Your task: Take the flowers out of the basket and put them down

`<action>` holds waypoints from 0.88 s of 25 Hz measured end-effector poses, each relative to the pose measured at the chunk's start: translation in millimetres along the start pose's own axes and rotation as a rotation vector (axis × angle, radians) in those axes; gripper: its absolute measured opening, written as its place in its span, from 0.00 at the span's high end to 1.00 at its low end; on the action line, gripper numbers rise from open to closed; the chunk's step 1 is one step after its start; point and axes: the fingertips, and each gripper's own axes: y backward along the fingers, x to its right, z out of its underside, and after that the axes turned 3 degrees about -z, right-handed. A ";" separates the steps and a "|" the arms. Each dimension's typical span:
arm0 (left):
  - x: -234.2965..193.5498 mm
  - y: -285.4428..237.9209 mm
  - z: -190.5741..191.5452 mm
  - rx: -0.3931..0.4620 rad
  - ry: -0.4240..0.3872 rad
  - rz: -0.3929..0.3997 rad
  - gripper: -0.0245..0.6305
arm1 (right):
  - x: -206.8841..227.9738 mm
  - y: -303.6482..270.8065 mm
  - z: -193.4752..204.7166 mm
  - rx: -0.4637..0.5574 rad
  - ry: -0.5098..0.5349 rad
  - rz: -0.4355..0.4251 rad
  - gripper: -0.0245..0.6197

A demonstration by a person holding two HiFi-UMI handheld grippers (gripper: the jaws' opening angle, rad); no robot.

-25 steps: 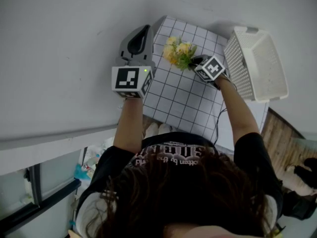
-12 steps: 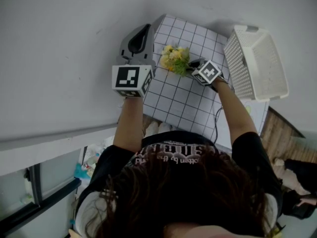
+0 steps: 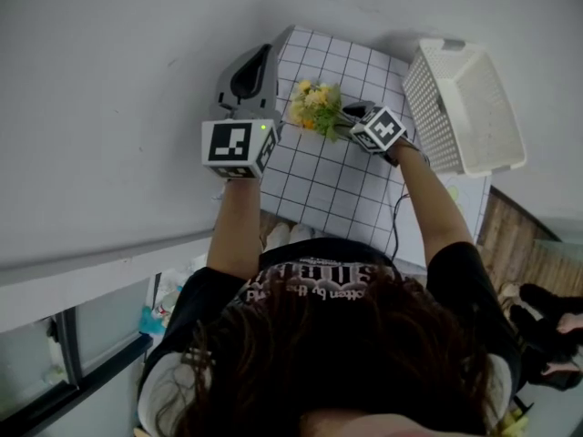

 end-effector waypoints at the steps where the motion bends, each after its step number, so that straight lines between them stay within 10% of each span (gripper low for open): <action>1: 1.1 -0.2 0.0 0.000 0.001 0.002 0.96 | 0.5 5.4 -5.0 0.021 0.001 0.004 0.63; 22: 25.6 -18.7 -1.2 0.022 0.014 0.057 0.96 | 19.7 164.9 -109.5 0.462 -0.058 0.195 0.64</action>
